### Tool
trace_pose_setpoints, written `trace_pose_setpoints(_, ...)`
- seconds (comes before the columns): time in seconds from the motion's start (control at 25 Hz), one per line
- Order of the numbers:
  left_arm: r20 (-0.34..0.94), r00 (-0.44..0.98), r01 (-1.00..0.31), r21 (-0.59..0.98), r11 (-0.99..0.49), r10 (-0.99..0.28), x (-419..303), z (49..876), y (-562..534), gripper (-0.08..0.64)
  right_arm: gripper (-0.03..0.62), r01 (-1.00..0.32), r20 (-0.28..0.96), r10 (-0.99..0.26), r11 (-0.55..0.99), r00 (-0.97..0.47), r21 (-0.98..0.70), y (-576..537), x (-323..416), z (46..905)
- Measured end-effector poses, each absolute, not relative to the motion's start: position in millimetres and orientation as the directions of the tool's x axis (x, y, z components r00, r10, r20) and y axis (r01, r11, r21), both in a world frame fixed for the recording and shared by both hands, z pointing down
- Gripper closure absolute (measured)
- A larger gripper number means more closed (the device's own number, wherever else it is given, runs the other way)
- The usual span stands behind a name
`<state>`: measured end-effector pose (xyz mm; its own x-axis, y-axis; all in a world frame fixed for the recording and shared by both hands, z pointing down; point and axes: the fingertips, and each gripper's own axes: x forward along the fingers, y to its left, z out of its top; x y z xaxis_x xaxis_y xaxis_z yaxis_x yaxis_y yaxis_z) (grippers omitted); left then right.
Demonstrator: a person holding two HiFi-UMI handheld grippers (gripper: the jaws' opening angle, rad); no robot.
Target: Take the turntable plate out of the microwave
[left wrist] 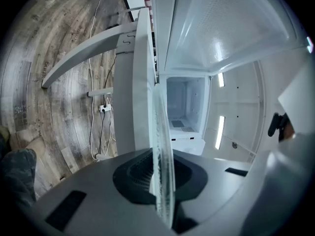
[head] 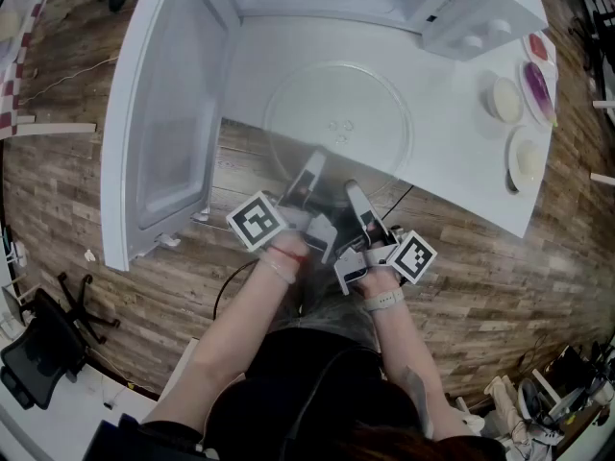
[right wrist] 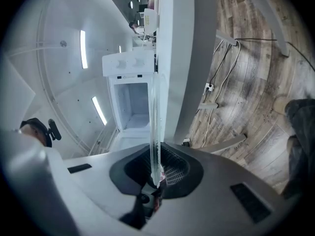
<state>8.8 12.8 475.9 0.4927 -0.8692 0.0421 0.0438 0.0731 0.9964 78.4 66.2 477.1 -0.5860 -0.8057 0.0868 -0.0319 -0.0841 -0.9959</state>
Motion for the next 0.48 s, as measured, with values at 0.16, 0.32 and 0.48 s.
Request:
trace_pose_setpoints(0.16, 0.046, 0.497, 0.031, 0.997, 0.071, -0.866, 8.5, 477.2, 13.1, 0.528, 0.552, -0.025, 0.087, -0.806, -0.089, -0.585, -0.996, 65.8, 79.0, 477.1)
trace_pose_setpoints(0.32, 0.046, 0.518, 0.014, 0.998, 0.062, -0.854, 10.6, 478.0, 12.8, 0.528, 0.552, -0.027, 0.089, -0.806, -0.090, -0.585, -0.996, 64.6, 80.9, 477.6)
trace_pose_setpoints(0.48, 0.038, 0.539, -0.008, 0.999, 0.040, -0.841, 12.2, 477.0, 13.4, 0.528, 0.552, -0.026, 0.092, -0.808, -0.095, -0.582, -0.995, 64.1, 82.4, 476.7)
